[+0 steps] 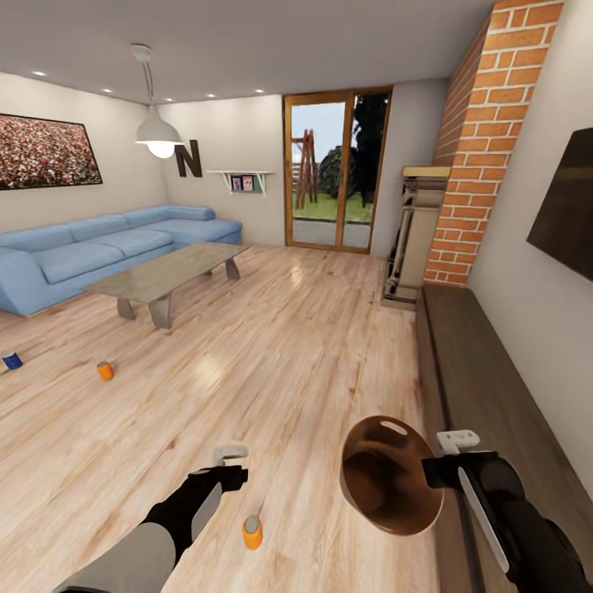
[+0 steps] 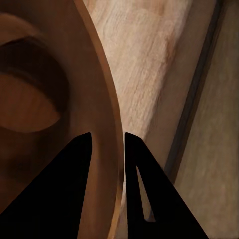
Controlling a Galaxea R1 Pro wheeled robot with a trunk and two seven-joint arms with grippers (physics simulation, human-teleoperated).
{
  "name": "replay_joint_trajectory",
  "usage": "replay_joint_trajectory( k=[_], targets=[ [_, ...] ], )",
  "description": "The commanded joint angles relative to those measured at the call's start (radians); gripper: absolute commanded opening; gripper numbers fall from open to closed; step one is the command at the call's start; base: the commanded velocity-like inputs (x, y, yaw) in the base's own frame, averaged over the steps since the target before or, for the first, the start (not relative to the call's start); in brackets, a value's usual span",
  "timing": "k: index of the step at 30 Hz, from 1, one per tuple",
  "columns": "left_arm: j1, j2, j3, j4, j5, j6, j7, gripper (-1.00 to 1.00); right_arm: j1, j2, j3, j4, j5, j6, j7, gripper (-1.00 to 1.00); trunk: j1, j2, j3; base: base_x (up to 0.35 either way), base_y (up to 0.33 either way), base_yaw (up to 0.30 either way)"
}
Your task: Put the three can of soda from the living room inside the tash can in the kitchen.
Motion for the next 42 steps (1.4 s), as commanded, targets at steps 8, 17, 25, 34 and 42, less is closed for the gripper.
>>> replay_joint_trajectory(
  k=[8,17,25,34,42],
  targets=[
    [0.000,0.000,0.000,0.000,0.000,-0.002,0.000,1.00,0.000,0.000,0.000,0.000,-0.009,0.000,0.000,-1.00,0.000,0.000,0.000,0.215,0.023,0.000],
    [0.000,0.000,0.000,0.000,0.000,-0.007,0.000,1.00,0.000,0.000,0.000,0.000,-0.009,0.000,0.000,-1.00,0.000,0.000,0.000,0.241,0.004,0.000],
    [0.000,-0.001,0.000,0.000,0.000,-0.008,0.000,1.00,0.000,0.000,0.000,0.000,-0.010,0.000,0.000,-1.00,0.000,0.000,0.000,0.240,0.000,0.000],
    [0.000,-0.001,0.000,0.000,0.000,-0.009,0.000,1.00,0.000,0.000,0.001,0.000,-0.010,0.000,0.000,-1.00,0.000,0.000,0.000,0.113,0.000,0.000],
    [0.000,-0.001,0.000,0.000,0.000,-0.009,0.000,1.00,0.000,0.000,0.000,0.001,-0.010,0.000,0.000,-1.00,0.000,0.000,0.000,0.139,0.006,0.000]
  ],
)
